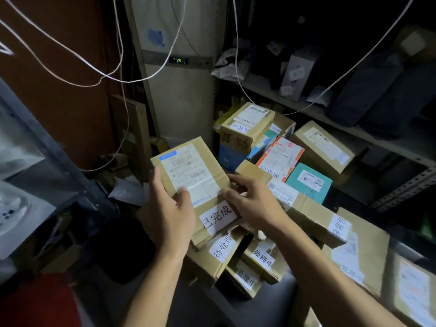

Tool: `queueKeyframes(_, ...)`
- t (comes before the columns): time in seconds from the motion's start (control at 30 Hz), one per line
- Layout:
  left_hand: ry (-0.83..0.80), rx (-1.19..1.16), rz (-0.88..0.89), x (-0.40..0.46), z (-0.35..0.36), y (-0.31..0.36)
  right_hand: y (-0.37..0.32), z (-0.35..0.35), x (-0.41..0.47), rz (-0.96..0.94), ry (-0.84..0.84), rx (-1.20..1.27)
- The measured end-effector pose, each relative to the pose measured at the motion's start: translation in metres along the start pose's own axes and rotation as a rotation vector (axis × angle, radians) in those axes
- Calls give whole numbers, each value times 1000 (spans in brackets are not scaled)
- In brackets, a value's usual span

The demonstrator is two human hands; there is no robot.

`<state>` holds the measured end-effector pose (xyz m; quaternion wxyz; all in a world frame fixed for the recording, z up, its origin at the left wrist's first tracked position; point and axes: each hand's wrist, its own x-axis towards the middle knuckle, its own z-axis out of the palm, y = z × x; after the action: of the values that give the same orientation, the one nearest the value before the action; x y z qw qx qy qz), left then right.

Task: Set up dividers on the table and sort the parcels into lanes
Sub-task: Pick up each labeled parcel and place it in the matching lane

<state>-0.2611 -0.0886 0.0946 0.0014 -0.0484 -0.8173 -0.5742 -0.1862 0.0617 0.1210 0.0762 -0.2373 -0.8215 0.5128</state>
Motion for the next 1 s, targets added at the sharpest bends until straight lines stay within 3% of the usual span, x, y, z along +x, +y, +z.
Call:
queueKeyframes(0.23,-193,-205,77,-28,45,54,22,-62,-49,37,135,428)
queueKeyframes(0.4,-401,-224,163,-76,100,85,64,-117,-105,47,377,478)
queueKeyframes(0.57,-720,-262,206,-146,160,108,110,-167,-179,104,655,551)
queueKeyframes(0.87,-1089,-119,79,-280,220,84,193,-214,-292,266,977,616)
queueKeyframes(1.0,-1243,-56,21,-326,233,64,226,-217,-329,345,1021,617)
